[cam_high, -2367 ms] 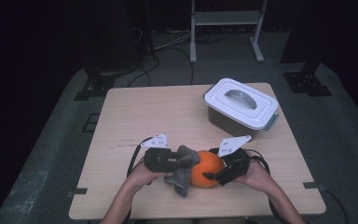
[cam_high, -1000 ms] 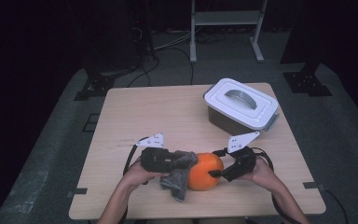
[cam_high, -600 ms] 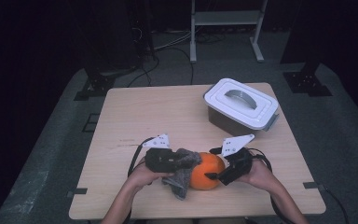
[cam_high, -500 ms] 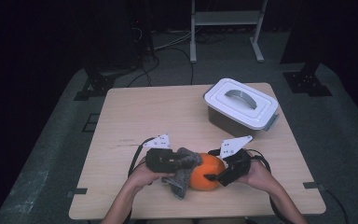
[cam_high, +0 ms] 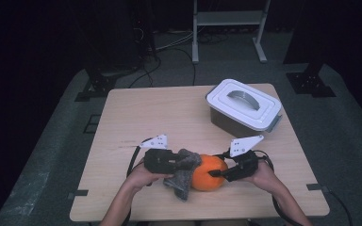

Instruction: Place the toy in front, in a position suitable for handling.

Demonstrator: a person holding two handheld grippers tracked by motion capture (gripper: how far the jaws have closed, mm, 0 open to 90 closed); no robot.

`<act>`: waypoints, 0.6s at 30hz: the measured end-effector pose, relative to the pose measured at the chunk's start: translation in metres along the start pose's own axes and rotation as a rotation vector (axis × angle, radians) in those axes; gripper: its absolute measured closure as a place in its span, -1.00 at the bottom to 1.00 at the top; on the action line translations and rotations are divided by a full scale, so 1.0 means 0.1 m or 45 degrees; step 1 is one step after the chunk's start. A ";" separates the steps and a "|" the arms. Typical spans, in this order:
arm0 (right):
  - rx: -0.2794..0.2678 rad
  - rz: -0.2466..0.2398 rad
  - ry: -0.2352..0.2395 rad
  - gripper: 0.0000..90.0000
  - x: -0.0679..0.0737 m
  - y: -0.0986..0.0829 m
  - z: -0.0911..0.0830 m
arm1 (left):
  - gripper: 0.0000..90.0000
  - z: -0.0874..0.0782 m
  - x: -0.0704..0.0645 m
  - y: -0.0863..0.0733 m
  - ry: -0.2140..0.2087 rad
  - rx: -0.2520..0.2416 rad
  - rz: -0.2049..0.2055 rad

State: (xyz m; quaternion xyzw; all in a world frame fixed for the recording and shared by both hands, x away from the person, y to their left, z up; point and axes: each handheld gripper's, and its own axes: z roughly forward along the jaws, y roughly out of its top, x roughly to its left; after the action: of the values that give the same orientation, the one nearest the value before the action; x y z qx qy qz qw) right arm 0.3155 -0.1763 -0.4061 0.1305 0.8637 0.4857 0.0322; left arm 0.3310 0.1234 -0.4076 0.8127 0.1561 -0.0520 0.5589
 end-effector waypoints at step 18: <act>0.022 0.078 0.032 -0.24 -0.12 -0.08 0.06 | 0.53 0.00 -0.03 0.02 0.022 0.044 0.052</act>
State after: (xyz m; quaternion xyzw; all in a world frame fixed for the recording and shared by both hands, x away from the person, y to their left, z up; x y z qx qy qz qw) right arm 0.3266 -0.1787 -0.4167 0.1511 0.8638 0.4806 0.0051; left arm 0.3291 0.1219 -0.4047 0.8257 0.1435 -0.0364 0.5443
